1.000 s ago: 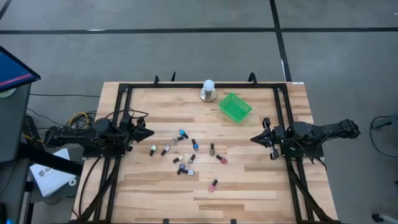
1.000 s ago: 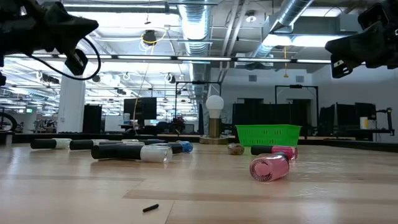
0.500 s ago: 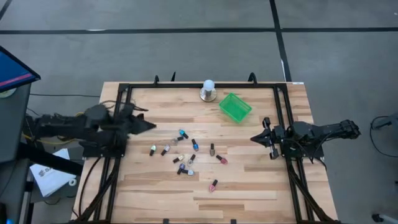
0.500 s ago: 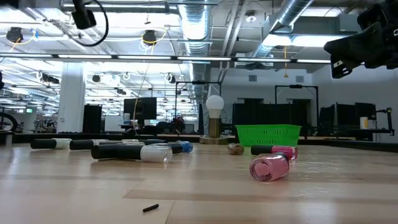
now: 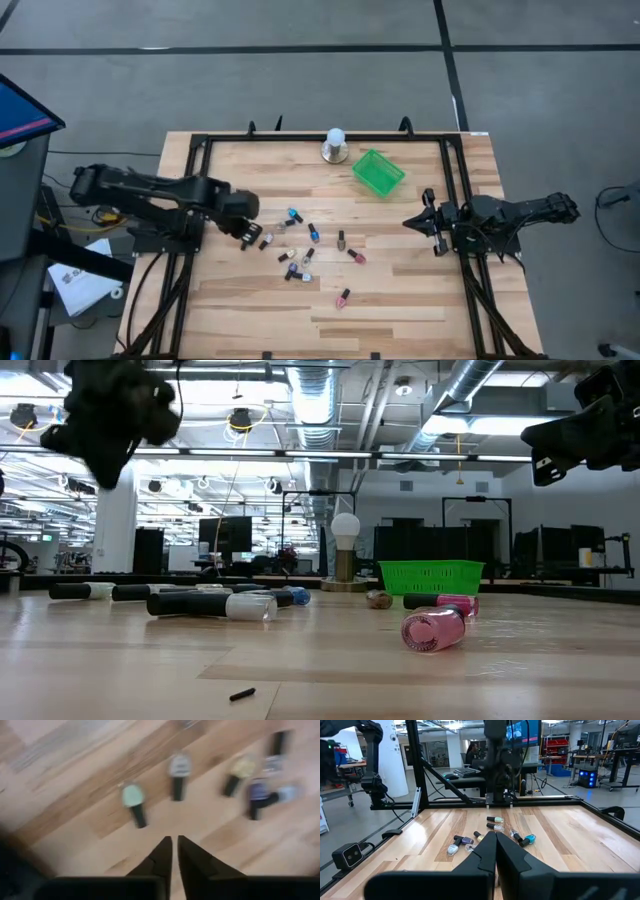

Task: Pick & Place Nail Polish
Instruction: Put the light green nail polish bottle into the green bin

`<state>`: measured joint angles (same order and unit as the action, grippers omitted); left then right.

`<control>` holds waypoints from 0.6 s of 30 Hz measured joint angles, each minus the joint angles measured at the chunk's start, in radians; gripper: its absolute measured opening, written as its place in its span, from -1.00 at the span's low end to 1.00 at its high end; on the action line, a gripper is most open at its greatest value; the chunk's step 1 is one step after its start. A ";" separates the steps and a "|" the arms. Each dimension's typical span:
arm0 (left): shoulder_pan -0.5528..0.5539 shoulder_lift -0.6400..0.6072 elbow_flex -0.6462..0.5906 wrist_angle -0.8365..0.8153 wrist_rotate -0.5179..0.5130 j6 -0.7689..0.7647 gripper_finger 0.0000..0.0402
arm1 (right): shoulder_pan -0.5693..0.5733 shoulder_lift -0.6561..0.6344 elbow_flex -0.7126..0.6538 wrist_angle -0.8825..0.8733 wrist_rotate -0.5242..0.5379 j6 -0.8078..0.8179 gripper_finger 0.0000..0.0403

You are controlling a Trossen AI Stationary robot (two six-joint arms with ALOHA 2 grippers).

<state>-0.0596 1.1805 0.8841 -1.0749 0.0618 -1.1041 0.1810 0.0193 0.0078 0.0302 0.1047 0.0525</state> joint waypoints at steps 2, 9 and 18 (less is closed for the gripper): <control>-0.009 0.026 -0.026 0.006 -0.002 -0.007 -0.71 | 0.000 0.000 0.000 0.000 0.000 0.000 -1.00; -0.087 0.046 -0.133 0.041 -0.014 -0.068 -0.11 | 0.000 0.000 0.000 0.000 0.000 0.000 -1.00; -0.205 0.039 -0.221 0.191 -0.124 -0.221 0.35 | 0.000 0.000 0.000 0.000 0.000 0.000 -1.00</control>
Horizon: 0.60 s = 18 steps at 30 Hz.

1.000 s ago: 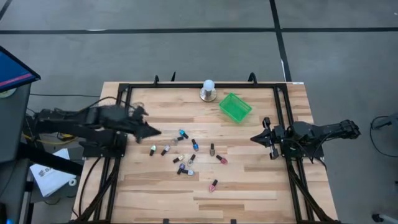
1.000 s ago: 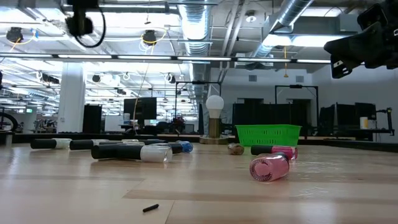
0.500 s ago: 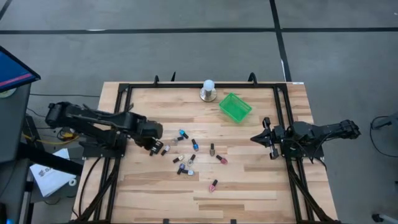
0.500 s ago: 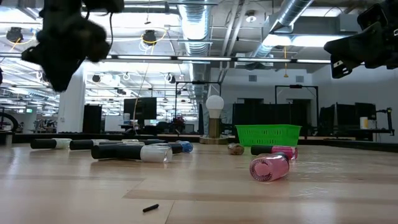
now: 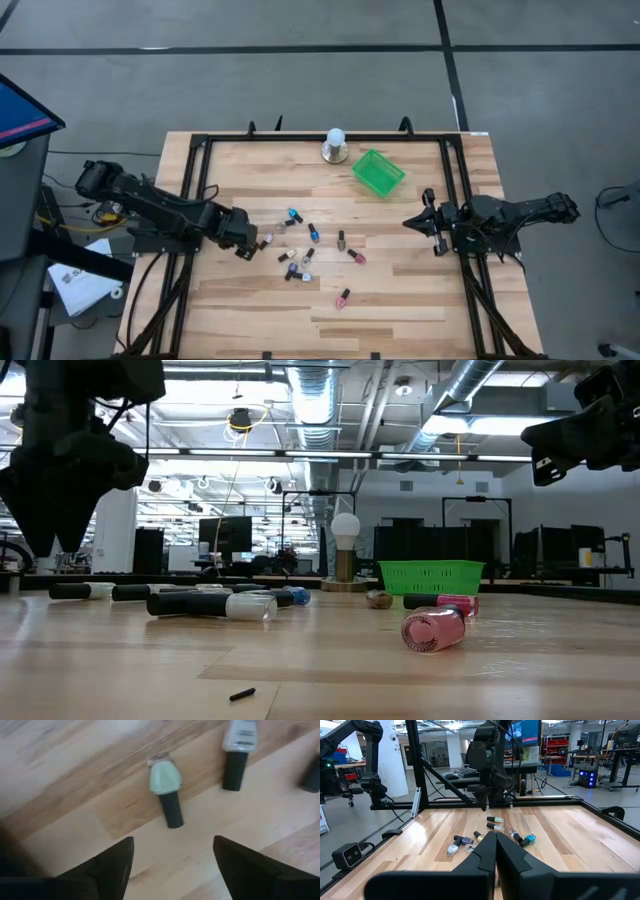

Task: Pick & Place Nail Polish
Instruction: Put the light green nail polish bottle into the green bin

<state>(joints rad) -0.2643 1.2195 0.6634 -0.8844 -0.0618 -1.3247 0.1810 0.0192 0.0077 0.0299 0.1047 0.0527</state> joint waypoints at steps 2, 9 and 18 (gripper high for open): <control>-0.017 0.001 -0.013 0.029 -0.021 -0.018 0.35 | 0.000 0.000 0.000 0.000 0.000 0.000 -1.00; -0.030 0.001 -0.073 0.061 -0.040 -0.031 0.27 | 0.000 0.000 0.000 0.000 0.000 0.000 -1.00; -0.029 0.013 -0.134 0.176 -0.043 -0.040 0.26 | 0.000 0.000 0.000 0.000 0.000 0.000 -1.00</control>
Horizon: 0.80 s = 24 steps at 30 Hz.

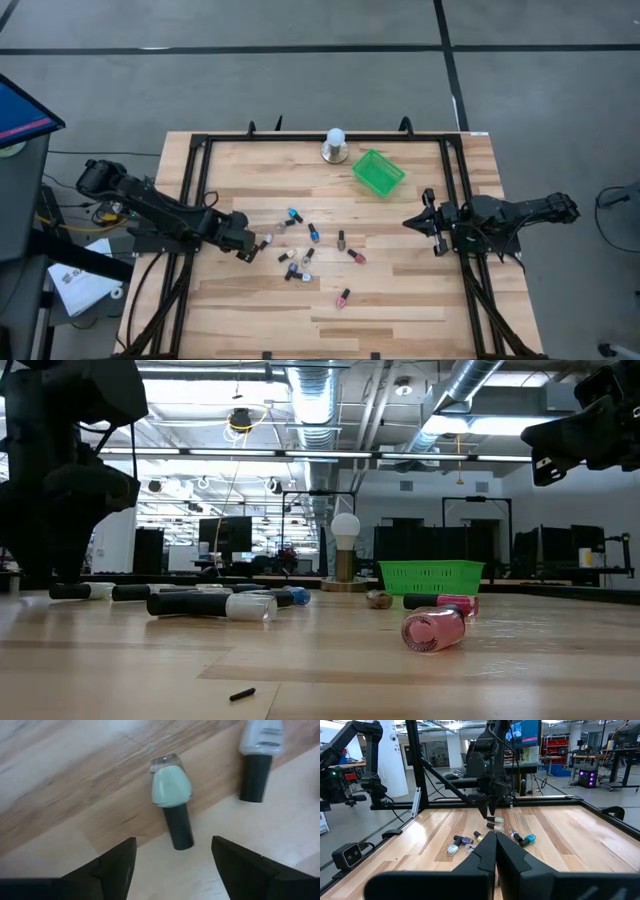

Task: Pick & Place Nail Polish
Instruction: Put the light green nail polish bottle into the green bin

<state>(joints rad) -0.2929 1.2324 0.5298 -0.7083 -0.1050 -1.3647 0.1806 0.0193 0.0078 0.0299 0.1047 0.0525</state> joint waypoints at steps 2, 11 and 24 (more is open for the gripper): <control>0.002 0.017 -0.001 0.001 -0.003 0.001 0.26 | 0.000 0.000 0.000 0.000 0.000 0.000 -1.00; 0.011 0.143 0.011 0.024 -0.009 0.014 0.24 | 0.000 0.000 0.000 0.000 0.000 0.000 -1.00; 0.014 0.124 0.003 0.022 -0.010 0.014 -0.64 | 0.000 0.000 0.000 0.000 0.000 0.000 -1.00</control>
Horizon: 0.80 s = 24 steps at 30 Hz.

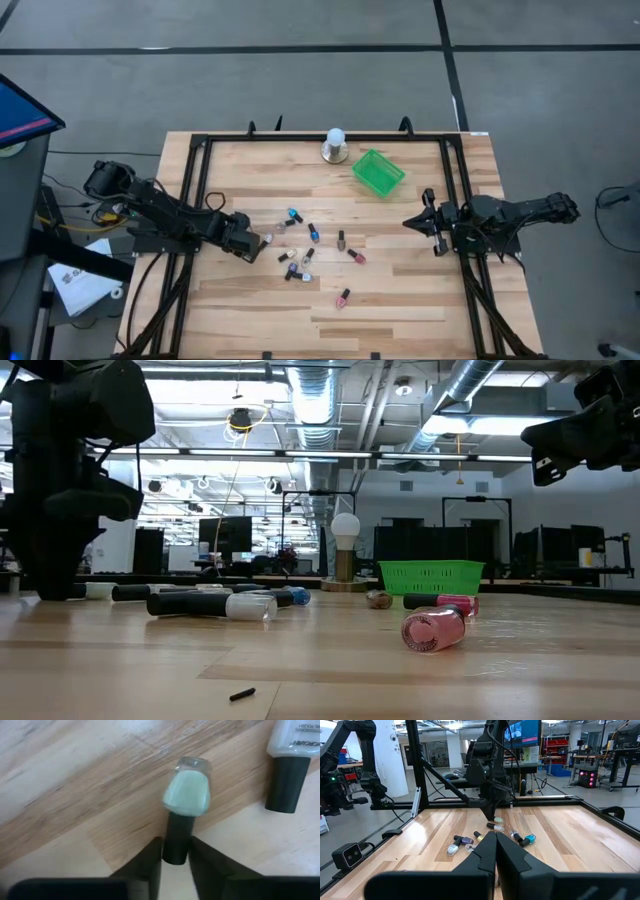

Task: Pick & Place Nail Polish
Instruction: Put the light green nail polish bottle into the green bin

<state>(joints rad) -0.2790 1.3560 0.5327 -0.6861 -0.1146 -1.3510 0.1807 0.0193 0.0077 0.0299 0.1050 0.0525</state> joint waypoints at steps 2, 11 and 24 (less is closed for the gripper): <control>0.000 0.000 0.000 0.000 0.001 0.000 -0.74 | 0.000 0.000 0.000 0.000 0.000 0.000 -1.00; 0.000 -0.044 0.013 0.001 0.009 0.002 -0.77 | 0.000 0.000 0.000 0.000 0.000 0.000 -1.00; 0.045 -0.359 0.110 0.096 -0.147 0.038 -0.77 | -0.003 -0.001 0.000 0.071 0.002 0.363 -1.00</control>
<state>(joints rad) -0.2339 0.9965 0.6427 -0.5901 -0.2616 -1.3133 0.1778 0.0187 0.0078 0.1007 0.1066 0.4154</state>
